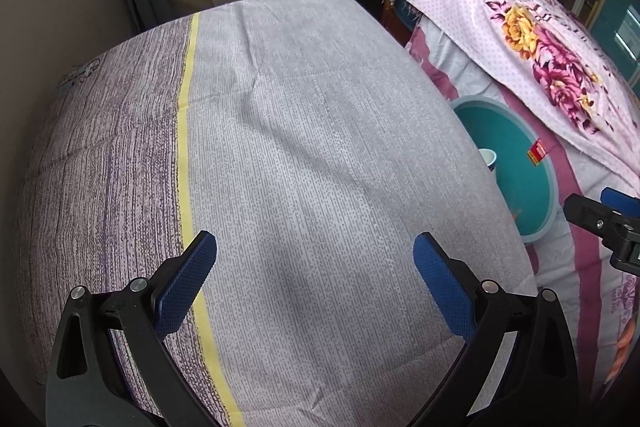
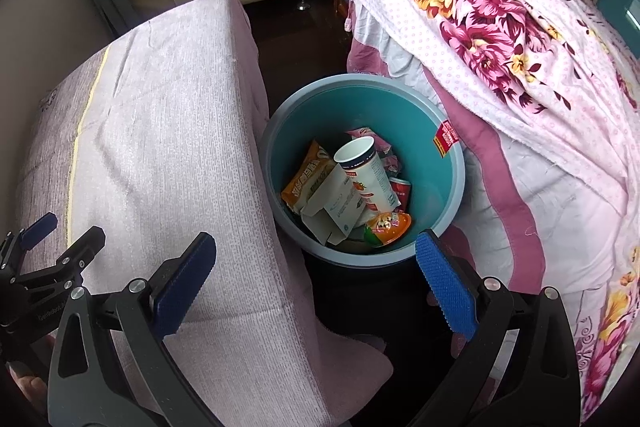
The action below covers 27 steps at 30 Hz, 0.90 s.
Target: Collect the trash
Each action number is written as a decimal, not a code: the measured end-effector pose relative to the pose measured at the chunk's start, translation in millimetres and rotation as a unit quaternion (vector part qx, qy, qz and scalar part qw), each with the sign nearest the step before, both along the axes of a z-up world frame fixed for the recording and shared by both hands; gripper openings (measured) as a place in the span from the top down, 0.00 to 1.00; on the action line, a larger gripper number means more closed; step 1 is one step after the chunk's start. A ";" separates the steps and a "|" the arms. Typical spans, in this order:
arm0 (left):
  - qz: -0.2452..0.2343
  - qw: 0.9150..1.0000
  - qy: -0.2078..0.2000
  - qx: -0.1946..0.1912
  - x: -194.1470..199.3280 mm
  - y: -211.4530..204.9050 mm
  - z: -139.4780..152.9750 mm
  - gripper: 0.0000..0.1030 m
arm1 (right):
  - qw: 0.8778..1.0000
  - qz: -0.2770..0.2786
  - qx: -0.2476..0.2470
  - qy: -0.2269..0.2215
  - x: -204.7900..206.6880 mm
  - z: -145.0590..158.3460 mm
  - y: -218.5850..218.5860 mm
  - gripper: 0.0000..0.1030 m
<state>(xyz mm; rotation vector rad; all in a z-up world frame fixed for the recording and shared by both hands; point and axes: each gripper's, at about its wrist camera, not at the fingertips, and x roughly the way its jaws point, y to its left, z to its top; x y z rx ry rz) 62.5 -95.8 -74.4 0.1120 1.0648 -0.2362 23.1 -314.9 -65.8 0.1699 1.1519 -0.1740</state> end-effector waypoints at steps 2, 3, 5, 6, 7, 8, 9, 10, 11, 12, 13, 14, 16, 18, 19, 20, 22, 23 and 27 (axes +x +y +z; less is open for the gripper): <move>-0.001 1.000 -0.003 0.000 -1.4 -0.1 2.6 0.04 | 1.000 0.000 -0.002 -0.003 -1.6 2.7 0.7 0.07; -0.001 1.000 -0.004 0.000 -2.3 -0.2 3.8 0.04 | 1.000 0.001 -0.004 -0.004 -2.8 4.7 1.2 0.07; -0.002 1.000 -0.006 -0.002 -3.9 0.4 6.5 0.04 | 1.000 0.001 -0.007 -0.008 -5.1 8.1 2.0 0.07; -0.002 1.000 -0.008 -0.002 -4.6 0.7 7.8 0.04 | 1.000 0.001 -0.008 -0.009 -5.8 9.8 2.4 0.07; -0.002 1.000 -0.009 -0.003 -5.6 1.2 9.1 0.04 | 1.000 0.001 -0.008 -0.011 -6.7 11.4 2.9 0.07; -0.002 1.000 -0.010 -0.004 -6.3 1.4 10.7 0.04 | 1.000 0.001 -0.010 -0.012 -7.7 13.0 3.3 0.07; -0.002 1.000 -0.011 -0.005 -6.9 1.6 12.0 0.04 | 1.000 0.001 -0.011 -0.015 -9.4 15.8 3.6 0.07; -0.002 1.000 -0.012 -0.005 -8.1 2.0 13.4 0.04 | 1.000 0.001 -0.012 -0.017 -10.2 17.2 4.2 0.07; -0.002 1.000 -0.013 -0.005 -9.3 2.3 14.9 0.04 | 1.000 0.001 -0.012 -0.019 -11.3 18.7 4.6 0.07; -0.002 1.000 -0.015 -0.006 -10.5 2.6 16.3 0.04 | 1.000 0.001 -0.013 -0.021 -12.4 20.8 4.9 0.07; -0.003 1.000 -0.015 -0.006 -11.6 2.7 17.6 0.04 | 1.000 0.001 -0.013 -0.022 -13.4 22.6 4.9 0.07; -0.003 1.000 -0.016 -0.007 -12.6 3.0 18.8 0.04 | 1.000 0.001 -0.014 -0.024 -14.6 24.4 5.4 0.07; -0.002 1.000 -0.018 -0.007 -14.6 4.0 21.0 0.04 | 1.000 0.002 -0.014 -0.027 -16.3 27.3 6.5 0.07; -0.001 1.000 -0.020 -0.009 -16.1 5.7 22.9 0.04 | 0.999 0.003 -0.015 -0.030 -18.1 30.4 7.3 0.07; 0.000 1.000 -0.020 -0.010 -16.9 6.3 23.8 0.04 | 0.999 0.003 -0.016 -0.032 -19.1 31.4 7.8 0.07; 0.001 1.000 -0.022 -0.010 -18.0 6.6 24.8 0.04 | 0.999 0.003 -0.016 -0.033 -19.8 32.7 8.2 0.07; 0.003 1.000 -0.023 -0.013 -18.8 7.6 26.5 0.04 | 0.999 0.004 -0.018 -0.035 -21.2 34.7 9.6 0.07; 0.004 1.000 -0.023 -0.014 -19.0 8.1 27.1 0.04 | 0.999 0.004 -0.019 -0.036 -22.0 35.3 10.6 0.07; 0.010 1.000 -0.024 -0.014 -19.8 9.5 27.9 0.04 | 0.999 0.005 -0.023 -0.040 -23.2 38.2 12.8 0.07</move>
